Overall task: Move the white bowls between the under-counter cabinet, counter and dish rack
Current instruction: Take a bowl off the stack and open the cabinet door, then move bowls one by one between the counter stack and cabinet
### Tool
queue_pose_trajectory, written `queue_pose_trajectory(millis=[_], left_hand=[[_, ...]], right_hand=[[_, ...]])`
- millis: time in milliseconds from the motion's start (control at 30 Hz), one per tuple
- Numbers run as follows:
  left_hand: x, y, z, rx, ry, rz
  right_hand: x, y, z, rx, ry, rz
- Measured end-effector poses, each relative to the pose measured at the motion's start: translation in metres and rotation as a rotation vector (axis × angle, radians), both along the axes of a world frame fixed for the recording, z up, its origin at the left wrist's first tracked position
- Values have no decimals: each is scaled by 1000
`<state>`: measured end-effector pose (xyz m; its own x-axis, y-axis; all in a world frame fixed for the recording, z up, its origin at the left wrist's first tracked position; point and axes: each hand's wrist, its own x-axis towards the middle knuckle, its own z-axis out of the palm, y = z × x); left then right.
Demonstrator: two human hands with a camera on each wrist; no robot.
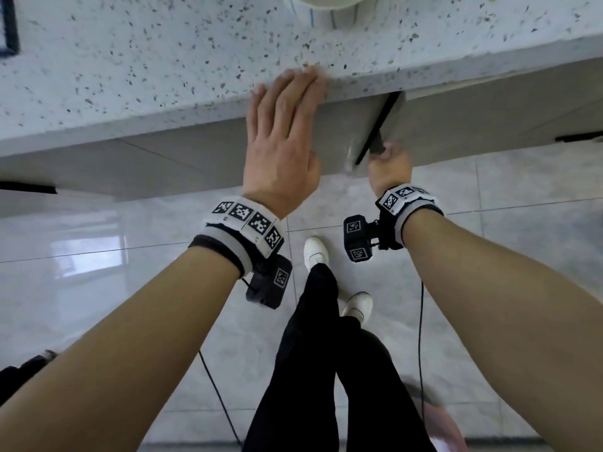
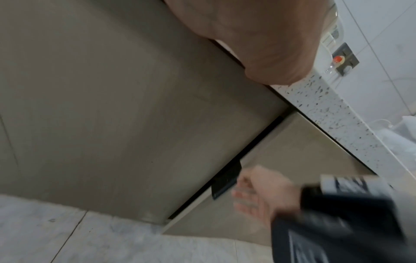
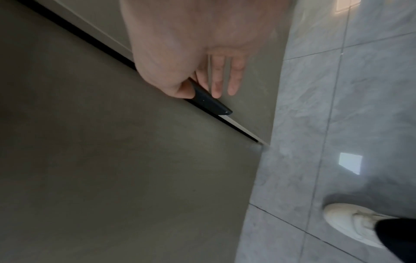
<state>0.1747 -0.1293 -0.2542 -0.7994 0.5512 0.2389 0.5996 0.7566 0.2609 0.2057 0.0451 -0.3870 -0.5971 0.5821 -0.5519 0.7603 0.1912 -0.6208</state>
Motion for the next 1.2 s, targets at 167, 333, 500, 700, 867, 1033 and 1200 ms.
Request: queue_pose_trajectory(millis=[167,333,500,700,867,1033,1200], left_hand=[[30,16,4,28,-137,-10],[106,60,-11,-47,-681,-392],[175,111,-22,-169,-836,-615],[222,150,-11,-241,-905,-696],[247,193,11,-388,-952,-846],[211,189,35,-393,-876,-726],[163,167,53,-429,-826,-658]], right_hand=[[99,5,15,28,-55,25],[193,31,28,18,-173,19],[249,69,44,4,-162,11],[303,80,102,-137,323,-703],[323,100,120,88,260,-782],[330,146,128,227,63,-814],[329,171,142,227,5,-973]])
